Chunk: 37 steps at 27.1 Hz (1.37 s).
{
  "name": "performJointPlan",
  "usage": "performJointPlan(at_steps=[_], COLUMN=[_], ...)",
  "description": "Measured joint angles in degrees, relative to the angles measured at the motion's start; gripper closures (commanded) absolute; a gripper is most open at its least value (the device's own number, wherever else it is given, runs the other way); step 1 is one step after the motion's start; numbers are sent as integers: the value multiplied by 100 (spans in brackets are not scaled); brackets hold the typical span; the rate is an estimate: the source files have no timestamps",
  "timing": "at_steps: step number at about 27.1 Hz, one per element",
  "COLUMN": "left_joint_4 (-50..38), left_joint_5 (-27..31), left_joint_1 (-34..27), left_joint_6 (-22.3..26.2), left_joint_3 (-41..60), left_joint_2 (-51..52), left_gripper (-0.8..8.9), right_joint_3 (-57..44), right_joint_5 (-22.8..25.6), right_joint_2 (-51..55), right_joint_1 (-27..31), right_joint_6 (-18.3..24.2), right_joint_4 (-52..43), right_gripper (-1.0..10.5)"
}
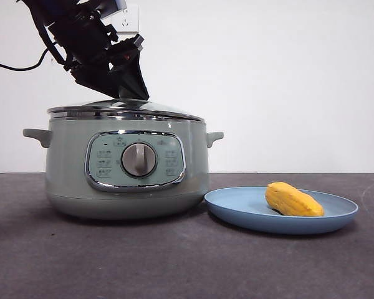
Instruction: Take the corn out from the steamer,put the corn on the plate,close the lid
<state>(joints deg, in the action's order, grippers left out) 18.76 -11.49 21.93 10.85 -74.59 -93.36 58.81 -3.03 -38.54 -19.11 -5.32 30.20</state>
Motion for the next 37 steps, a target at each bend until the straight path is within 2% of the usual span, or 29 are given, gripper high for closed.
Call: performJointPlan(at_steps=[3, 6, 8, 25, 37], left_joint_4=[17, 20, 15, 208, 710], left_joint_5=[-2, 0, -15, 57, 234], left_joint_1=[0, 0, 0, 52, 52], left_joint_6=[0, -4, -20, -87, -149], left_joint_3=[-2, -4, -4, 39, 96], left_joint_2=[0, 0, -4, 179, 1558], left_gripper=[600, 459, 399, 395, 396], right_joint_3=[0, 0, 0, 0, 0], right_joint_5=[0, -7, -79, -149, -151], right_joint_2=[-2, 0, -2, -2, -2], right_joint_1=[0, 0, 0, 0, 0], right_joint_6=[0, 0, 0, 0, 4], right_joint_4=[0, 0, 0, 2, 334], right_gripper=[474, 474, 474, 474, 474])
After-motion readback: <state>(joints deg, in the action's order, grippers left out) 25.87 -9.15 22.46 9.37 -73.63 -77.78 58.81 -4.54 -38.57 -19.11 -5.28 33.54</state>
